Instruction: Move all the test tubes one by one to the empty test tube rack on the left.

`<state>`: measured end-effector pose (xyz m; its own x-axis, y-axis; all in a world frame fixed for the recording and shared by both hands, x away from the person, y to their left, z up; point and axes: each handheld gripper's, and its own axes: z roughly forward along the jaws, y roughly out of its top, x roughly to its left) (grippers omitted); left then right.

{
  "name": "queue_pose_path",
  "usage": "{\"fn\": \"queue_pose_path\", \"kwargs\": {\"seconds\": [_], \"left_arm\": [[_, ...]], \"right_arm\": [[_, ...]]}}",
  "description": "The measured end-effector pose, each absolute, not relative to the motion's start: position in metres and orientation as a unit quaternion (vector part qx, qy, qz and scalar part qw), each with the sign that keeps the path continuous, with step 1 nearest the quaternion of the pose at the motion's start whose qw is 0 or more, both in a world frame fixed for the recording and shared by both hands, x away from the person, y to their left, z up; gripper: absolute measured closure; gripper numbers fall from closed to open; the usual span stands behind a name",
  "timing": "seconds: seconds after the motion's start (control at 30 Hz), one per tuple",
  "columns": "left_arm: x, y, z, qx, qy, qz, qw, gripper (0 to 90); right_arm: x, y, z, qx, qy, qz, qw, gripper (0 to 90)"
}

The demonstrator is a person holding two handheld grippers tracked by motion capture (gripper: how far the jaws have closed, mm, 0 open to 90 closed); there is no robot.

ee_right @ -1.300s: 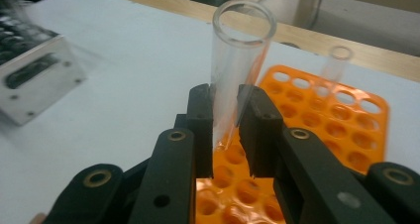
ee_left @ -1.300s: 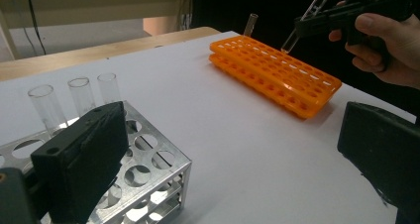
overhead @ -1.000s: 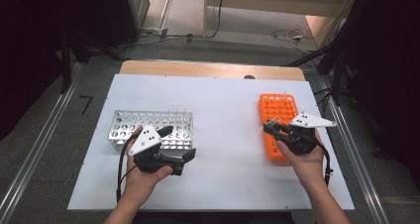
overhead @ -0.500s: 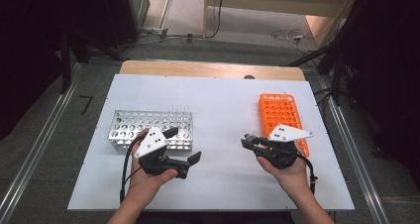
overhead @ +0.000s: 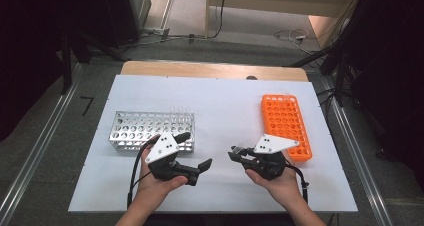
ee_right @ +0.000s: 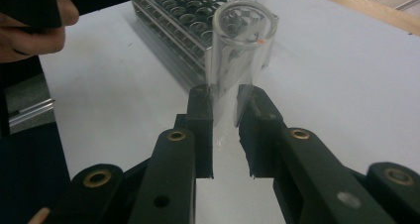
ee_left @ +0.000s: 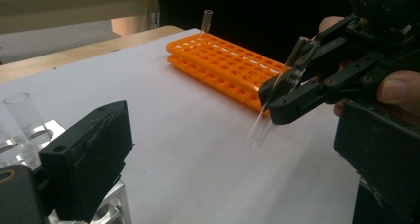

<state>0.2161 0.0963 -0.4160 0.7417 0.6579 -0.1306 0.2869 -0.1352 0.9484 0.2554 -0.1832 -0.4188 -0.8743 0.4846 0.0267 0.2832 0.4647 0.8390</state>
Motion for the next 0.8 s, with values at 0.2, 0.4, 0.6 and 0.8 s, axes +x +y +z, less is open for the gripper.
{"fn": "queue_pose_path", "kwargs": {"seconds": [0.2,0.4,0.6,0.8], "left_arm": [[0.215,0.091,-0.415,0.739,0.31,0.147,0.58,6.3],[0.212,0.085,-0.414,0.737,0.304,0.149,0.585,22.1],[0.208,0.074,-0.414,0.745,0.287,0.142,0.586,38.7],[0.207,0.067,-0.415,0.753,0.27,0.133,0.586,53.5]], "right_arm": [[0.249,-0.172,-0.422,0.208,0.856,0.463,0.099,74.2],[0.245,-0.164,-0.424,0.195,0.861,0.46,0.092,74.2],[0.242,-0.158,-0.425,0.189,0.865,0.456,0.087,74.2],[0.238,-0.152,-0.426,0.181,0.868,0.456,0.081,74.2]]}}
